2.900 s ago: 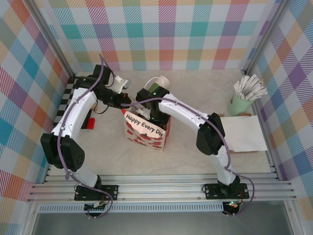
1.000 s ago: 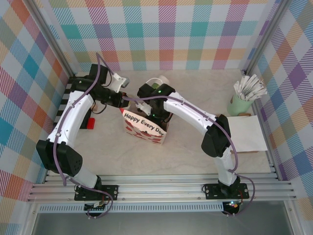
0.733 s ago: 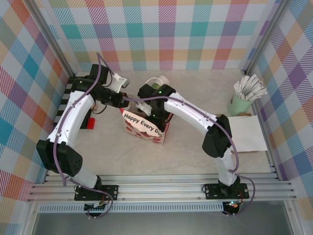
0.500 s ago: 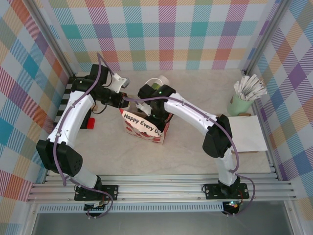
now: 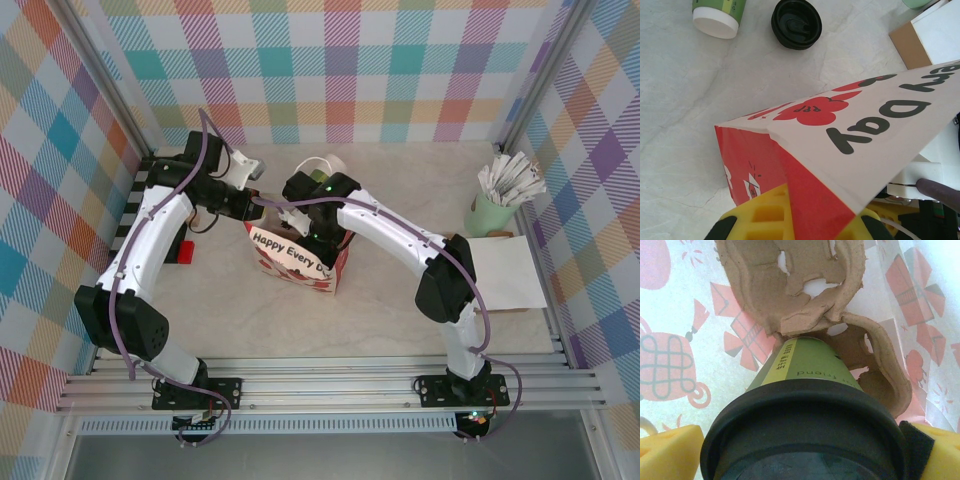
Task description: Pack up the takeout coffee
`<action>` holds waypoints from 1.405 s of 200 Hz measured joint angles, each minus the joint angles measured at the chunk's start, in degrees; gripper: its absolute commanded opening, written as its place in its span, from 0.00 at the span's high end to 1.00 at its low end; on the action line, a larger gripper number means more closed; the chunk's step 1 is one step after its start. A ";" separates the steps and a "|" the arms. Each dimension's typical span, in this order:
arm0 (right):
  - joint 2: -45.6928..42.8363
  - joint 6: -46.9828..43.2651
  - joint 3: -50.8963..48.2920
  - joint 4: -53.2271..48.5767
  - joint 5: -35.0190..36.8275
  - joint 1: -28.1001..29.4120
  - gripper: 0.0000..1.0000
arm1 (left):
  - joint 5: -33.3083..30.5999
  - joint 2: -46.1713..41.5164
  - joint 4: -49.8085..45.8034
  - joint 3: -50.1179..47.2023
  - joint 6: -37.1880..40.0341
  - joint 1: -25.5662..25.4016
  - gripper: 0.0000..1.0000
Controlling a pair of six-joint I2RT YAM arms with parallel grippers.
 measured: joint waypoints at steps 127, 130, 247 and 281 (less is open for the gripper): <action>0.00 -0.02 0.00 0.00 0.02 0.00 0.00 | -1.01 0.57 -0.02 0.00 -0.81 0.00 1.00; 0.00 -0.02 0.00 0.00 0.02 0.00 0.00 | -1.01 0.57 -0.02 0.00 -0.81 0.00 1.00; 0.00 -0.02 0.00 -0.02 0.04 0.00 0.00 | -1.03 0.63 0.00 0.00 -0.98 -0.04 1.00; 0.00 -0.02 0.00 -0.02 0.04 0.00 0.00 | -1.05 0.68 0.00 0.00 -0.98 -0.04 1.00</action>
